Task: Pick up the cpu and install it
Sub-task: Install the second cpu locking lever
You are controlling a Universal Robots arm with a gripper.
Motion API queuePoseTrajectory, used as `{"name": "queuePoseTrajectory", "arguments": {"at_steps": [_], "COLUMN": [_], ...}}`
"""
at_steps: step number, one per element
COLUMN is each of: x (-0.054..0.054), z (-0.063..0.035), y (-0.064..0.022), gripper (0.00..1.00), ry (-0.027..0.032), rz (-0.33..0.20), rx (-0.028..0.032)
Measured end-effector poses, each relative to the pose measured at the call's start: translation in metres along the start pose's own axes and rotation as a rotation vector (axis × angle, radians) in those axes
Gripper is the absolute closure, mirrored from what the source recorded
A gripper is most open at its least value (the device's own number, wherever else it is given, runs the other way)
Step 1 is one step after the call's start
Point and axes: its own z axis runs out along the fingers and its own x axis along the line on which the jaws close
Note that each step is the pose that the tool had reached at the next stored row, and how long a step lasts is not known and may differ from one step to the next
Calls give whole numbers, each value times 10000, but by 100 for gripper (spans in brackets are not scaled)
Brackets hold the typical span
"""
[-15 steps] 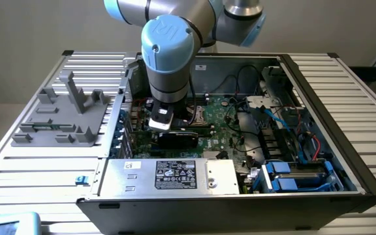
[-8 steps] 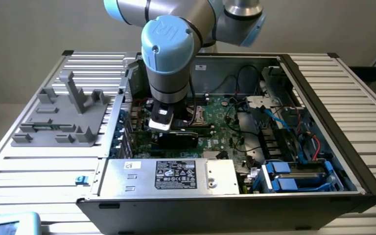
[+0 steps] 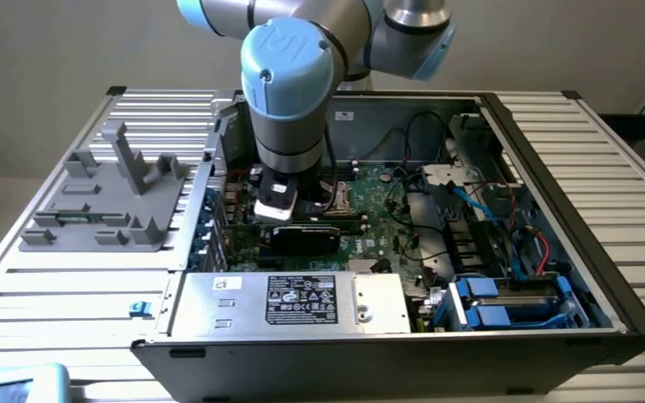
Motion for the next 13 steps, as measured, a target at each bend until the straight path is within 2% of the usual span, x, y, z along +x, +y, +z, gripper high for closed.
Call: {"name": "queuePoseTrajectory", "arguments": {"at_steps": [6,13], "x": [-14,42], "z": [-258,-555], "y": [-94,-223], "gripper": [89,89], "ry": [-1,2], "rz": [-1,-1], "rx": [-3,-11]}}
